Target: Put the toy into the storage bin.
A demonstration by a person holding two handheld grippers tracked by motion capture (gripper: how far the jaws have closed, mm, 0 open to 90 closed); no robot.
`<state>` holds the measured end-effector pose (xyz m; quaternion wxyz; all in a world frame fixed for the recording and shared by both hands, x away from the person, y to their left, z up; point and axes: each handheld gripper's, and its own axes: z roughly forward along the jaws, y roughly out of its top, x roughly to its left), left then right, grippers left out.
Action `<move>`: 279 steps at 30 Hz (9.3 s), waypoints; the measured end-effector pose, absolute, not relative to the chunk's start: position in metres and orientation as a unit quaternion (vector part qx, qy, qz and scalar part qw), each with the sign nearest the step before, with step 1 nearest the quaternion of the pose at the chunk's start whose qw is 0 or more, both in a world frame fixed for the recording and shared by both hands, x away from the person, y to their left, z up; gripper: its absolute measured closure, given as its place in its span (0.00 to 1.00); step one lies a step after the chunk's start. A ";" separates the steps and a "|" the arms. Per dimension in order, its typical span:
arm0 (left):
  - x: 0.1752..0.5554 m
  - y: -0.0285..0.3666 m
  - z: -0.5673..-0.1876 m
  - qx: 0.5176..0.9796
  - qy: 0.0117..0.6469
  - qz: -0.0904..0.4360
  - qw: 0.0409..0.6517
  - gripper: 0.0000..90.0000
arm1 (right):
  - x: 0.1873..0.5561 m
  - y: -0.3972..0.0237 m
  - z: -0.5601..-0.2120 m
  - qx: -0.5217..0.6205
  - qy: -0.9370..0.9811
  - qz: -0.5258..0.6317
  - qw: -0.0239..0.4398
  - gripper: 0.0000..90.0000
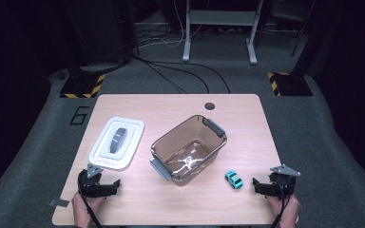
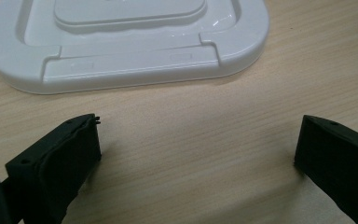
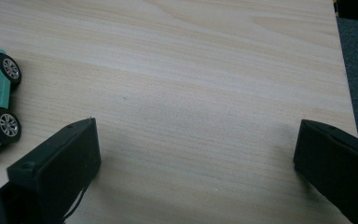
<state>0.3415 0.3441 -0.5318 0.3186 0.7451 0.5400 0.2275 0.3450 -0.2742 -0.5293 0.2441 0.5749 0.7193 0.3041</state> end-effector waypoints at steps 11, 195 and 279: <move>0.343 0.344 -0.532 0.750 0.534 0.224 0.321 0.00 | 0.345 -0.275 -0.529 0.564 0.728 0.309 0.237 0.02; 0.342 0.342 -0.532 0.751 0.531 0.227 0.320 0.01 | 0.471 -0.197 -0.418 0.483 0.767 0.338 0.255 0.58; 0.342 0.342 -0.532 0.751 0.531 0.227 0.321 0.01 | 0.487 -0.094 -0.345 0.370 0.849 0.323 0.195 0.58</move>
